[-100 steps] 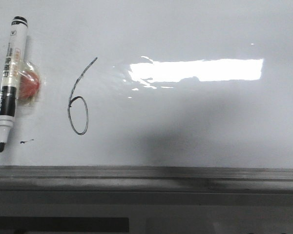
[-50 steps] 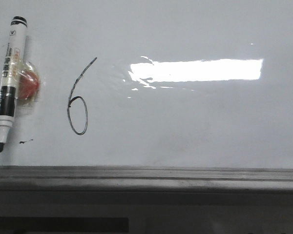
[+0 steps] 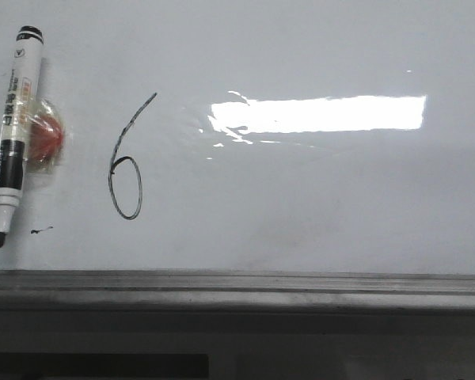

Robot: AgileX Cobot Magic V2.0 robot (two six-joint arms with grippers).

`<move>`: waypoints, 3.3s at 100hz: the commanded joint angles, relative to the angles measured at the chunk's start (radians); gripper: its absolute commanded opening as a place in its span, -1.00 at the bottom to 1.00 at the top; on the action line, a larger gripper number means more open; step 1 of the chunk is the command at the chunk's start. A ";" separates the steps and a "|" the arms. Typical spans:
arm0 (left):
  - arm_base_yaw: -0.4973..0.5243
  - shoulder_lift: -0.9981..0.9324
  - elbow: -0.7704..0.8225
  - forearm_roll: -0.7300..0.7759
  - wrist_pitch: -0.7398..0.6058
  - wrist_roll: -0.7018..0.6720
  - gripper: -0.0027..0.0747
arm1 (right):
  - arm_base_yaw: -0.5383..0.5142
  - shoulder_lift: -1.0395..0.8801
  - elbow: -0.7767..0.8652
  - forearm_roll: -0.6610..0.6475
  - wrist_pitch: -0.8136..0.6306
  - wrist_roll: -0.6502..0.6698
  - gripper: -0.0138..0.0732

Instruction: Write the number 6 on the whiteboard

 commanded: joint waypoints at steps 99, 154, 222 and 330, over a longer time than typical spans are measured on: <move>0.565 -0.082 0.034 0.351 -0.089 -0.301 -0.96 | -0.002 0.008 -0.025 -0.014 -0.081 -0.006 -0.81; 0.722 -0.115 0.148 0.313 0.087 -0.298 -0.96 | -0.002 0.008 -0.025 -0.014 -0.081 -0.006 -0.81; 0.722 -0.115 0.148 0.313 0.085 -0.298 -0.96 | -0.002 0.008 -0.025 -0.014 -0.081 -0.006 -0.81; 0.722 -0.115 0.148 0.313 0.085 -0.298 -0.96 | -0.904 0.016 0.101 -0.228 0.134 0.169 -0.81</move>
